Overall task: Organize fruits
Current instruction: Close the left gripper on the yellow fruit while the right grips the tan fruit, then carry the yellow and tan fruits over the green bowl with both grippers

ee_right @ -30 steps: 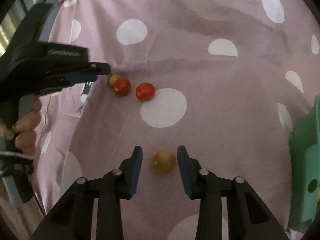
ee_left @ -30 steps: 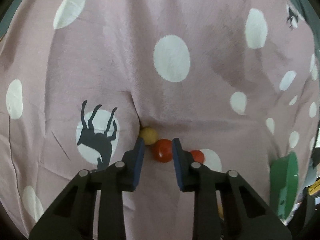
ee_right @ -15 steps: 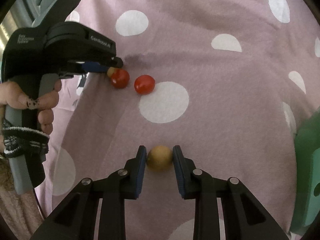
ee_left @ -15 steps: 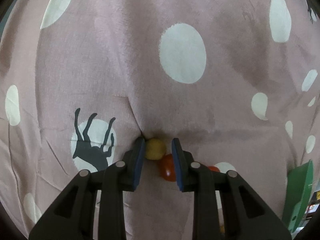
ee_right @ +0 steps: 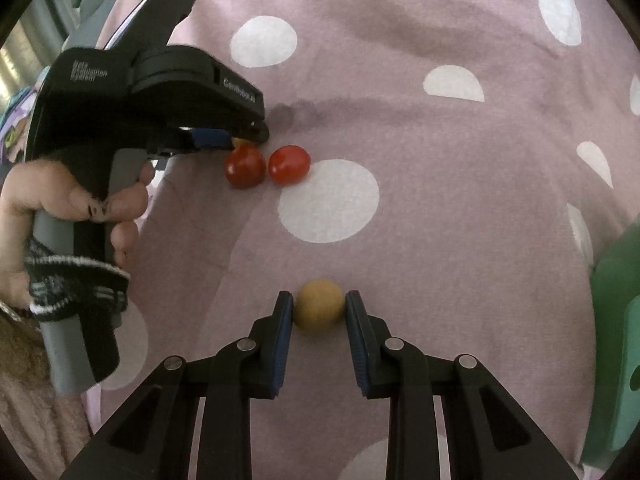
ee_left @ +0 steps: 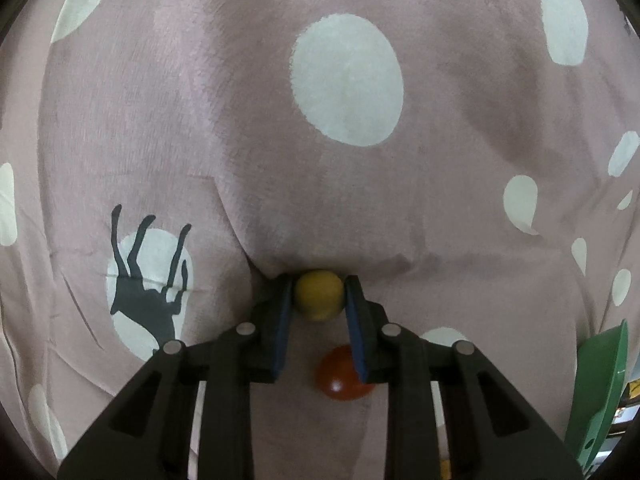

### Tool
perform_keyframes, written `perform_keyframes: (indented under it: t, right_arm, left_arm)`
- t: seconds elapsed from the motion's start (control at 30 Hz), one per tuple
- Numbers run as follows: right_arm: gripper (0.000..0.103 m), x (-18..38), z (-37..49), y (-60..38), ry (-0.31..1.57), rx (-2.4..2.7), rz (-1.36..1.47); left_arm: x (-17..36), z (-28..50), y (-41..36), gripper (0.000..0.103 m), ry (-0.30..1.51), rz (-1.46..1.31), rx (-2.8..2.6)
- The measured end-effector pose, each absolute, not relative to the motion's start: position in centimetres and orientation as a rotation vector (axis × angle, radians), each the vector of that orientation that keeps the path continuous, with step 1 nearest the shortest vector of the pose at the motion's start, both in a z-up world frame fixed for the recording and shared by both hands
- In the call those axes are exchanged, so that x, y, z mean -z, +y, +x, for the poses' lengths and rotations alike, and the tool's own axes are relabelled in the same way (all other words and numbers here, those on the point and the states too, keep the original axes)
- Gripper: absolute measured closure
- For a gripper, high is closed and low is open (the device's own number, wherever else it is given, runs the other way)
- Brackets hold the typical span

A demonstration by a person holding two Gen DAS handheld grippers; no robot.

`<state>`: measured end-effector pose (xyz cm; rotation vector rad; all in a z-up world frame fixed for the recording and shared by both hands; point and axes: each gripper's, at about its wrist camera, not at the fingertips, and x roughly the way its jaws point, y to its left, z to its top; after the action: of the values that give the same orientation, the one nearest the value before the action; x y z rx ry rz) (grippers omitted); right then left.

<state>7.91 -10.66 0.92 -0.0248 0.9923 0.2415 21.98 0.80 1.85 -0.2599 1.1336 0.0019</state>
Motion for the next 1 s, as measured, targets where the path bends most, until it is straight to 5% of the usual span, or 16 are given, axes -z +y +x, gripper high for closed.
perform_keyframes:
  t: [1.0]
  right_arm:
    - [0.074,-10.8,0.8,-23.5,0.609,-0.054,0.246]
  left_arm:
    - [-15.3,7.2,-8.8,0.077,0.75,-0.013,0.312]
